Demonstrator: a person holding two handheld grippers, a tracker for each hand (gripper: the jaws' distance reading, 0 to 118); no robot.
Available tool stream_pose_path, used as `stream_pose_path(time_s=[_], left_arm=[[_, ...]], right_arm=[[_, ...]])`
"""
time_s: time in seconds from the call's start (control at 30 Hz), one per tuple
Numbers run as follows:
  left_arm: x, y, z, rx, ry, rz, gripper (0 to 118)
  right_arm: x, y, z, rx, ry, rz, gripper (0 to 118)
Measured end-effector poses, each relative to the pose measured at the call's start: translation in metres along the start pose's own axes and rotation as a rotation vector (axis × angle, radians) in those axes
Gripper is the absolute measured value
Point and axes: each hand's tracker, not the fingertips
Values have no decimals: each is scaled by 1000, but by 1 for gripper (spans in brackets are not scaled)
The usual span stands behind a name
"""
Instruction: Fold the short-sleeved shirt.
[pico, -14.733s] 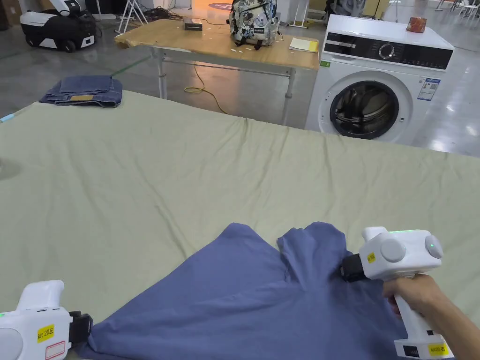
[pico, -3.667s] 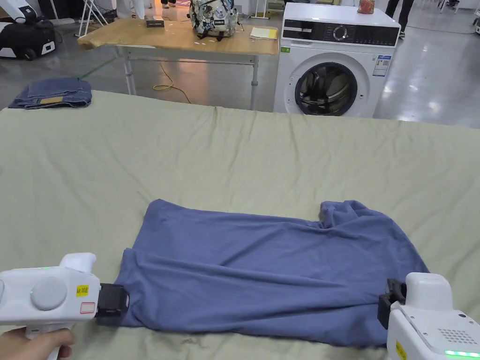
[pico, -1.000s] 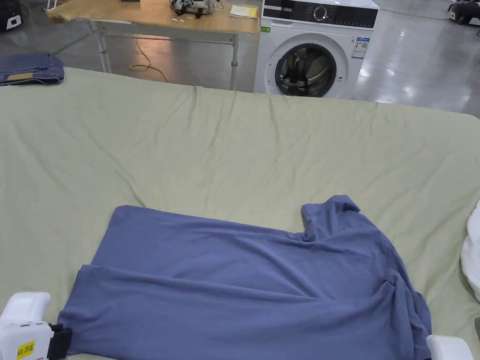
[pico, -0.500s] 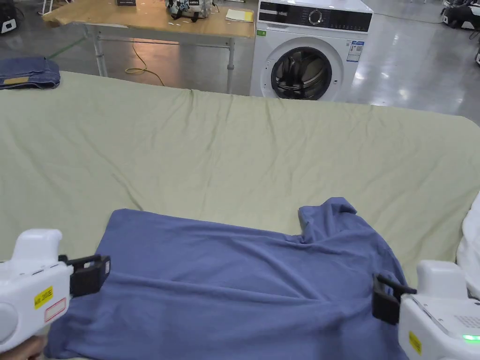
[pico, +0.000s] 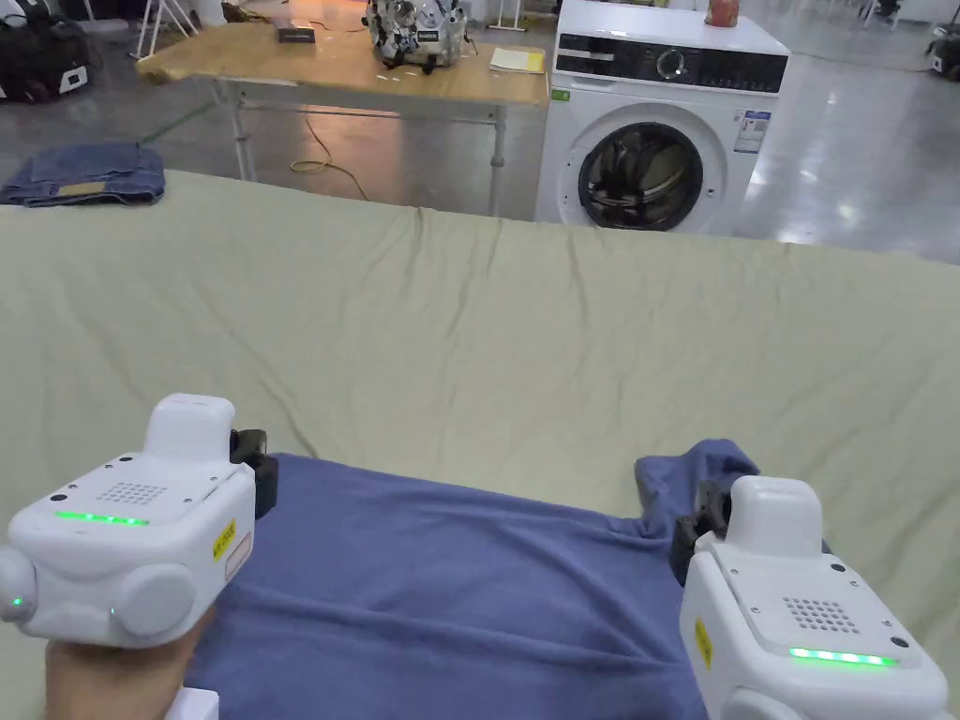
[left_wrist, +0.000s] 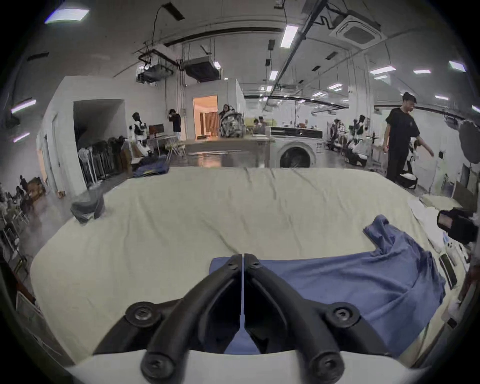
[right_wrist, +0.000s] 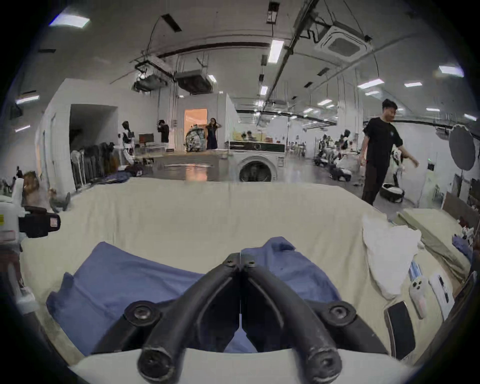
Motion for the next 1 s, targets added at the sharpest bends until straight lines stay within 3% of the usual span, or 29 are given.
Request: stream_pose_path(time_s=[0.13,0.37,0.43,0.5,0.53,0.6,0.7,0.8,0.83,0.9,1.0], left_arm=[[-48,29,-69,-188,-51,81,0],[-79,51,-179,-483,-116,88,0],[-78,54,-201,-575,-133,86,19],[-83,52,-221,-643,-160,135,64],[-82,51,-228,-668,-146,149,78],[-79,48,-237,-671,-139,154,83],[-67,40,-249,-731,-81,116,78],[-40,35,-244,-716,31,-13,54],[-54,40,-244,-708,21,-29,44],[-54,40,-244,-699,-1,-13,3],[-69,29,-277,-677,-48,50,0]], right_arm=[[6,-1,-11,-28,7,13,0],[24,-11,-28,-103,-28,37,0],[28,-16,-31,-127,-37,41,0],[32,-21,-33,-152,-52,56,0],[34,-24,-35,-163,-61,62,0],[39,-28,-37,-180,-67,58,0],[44,-34,-40,-209,-81,62,0],[48,-38,-40,-226,-88,65,0],[49,-38,-41,-231,-93,66,0],[50,-39,-42,-239,-92,63,0],[51,-42,-43,-250,-91,61,0]])
